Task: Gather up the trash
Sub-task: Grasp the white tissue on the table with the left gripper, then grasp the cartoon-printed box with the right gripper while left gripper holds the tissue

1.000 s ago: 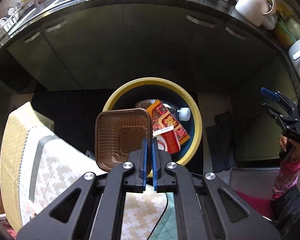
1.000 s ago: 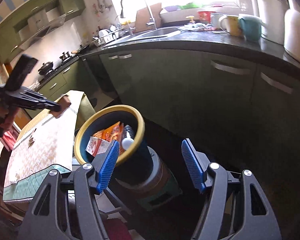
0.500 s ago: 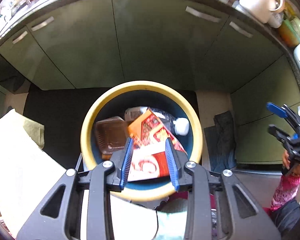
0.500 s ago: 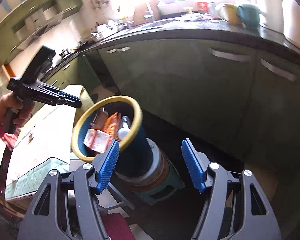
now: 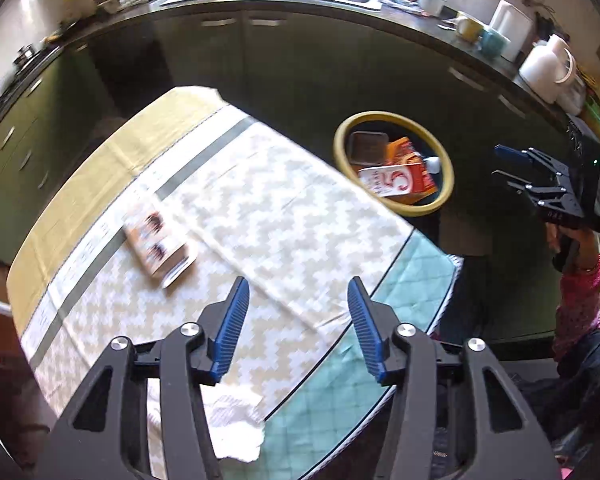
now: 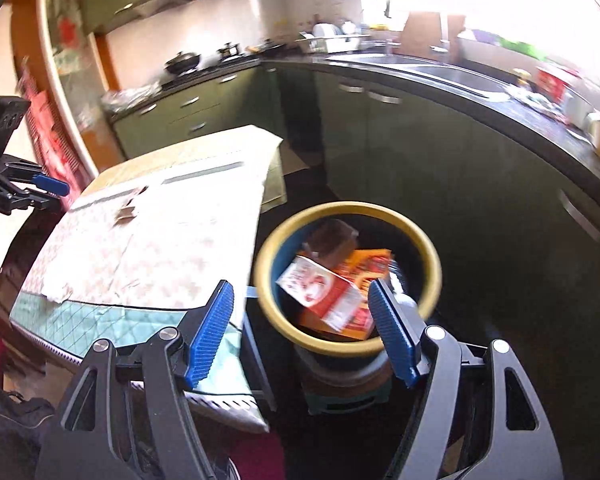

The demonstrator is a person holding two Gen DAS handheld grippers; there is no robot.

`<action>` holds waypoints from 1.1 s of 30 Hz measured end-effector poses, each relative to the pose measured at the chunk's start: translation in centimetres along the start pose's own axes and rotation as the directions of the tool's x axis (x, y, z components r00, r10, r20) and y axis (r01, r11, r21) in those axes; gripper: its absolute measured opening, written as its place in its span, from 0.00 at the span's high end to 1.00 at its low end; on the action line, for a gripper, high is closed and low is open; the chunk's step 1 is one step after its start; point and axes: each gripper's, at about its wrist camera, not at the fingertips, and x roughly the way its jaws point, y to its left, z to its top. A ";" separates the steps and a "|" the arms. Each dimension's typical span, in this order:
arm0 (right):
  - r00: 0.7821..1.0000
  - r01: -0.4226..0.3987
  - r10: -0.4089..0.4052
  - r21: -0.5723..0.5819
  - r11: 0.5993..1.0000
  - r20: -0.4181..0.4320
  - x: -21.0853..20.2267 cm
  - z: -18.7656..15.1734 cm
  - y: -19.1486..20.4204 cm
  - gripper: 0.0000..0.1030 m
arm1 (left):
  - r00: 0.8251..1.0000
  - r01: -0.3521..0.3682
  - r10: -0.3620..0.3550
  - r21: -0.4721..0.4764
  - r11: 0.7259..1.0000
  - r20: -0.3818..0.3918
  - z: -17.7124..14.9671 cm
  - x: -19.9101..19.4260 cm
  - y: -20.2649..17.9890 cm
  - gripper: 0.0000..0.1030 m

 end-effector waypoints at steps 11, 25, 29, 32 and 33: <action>0.988 -0.148 0.131 -0.232 0.961 -0.085 4.5 3.3 11.2 0.32 | 0.978 -0.161 0.127 -0.210 0.964 -0.166 -11.4 3.8 9.9 0.40; 0.982 -0.167 0.136 -0.261 0.951 -0.135 6.0 3.4 12.2 0.32 | 0.979 -0.048 -0.016 -0.307 0.950 -0.203 -11.1 7.3 12.8 0.91; 0.981 -0.162 0.124 -0.270 0.949 -0.151 7.1 5.7 14.0 0.28 | 0.991 -0.058 0.019 -0.292 0.955 -0.135 -11.4 5.0 12.1 0.94; 0.965 -0.220 0.173 -0.249 0.943 -0.196 9.2 8.4 16.8 0.14 | 0.996 -0.087 0.075 -0.279 0.956 -0.052 -12.1 1.7 11.3 0.94; 0.958 -0.233 0.180 -0.243 0.942 -0.221 10.3 9.3 18.1 0.12 | 0.995 -0.100 0.096 -0.276 0.956 -0.027 -12.6 0.6 11.0 0.93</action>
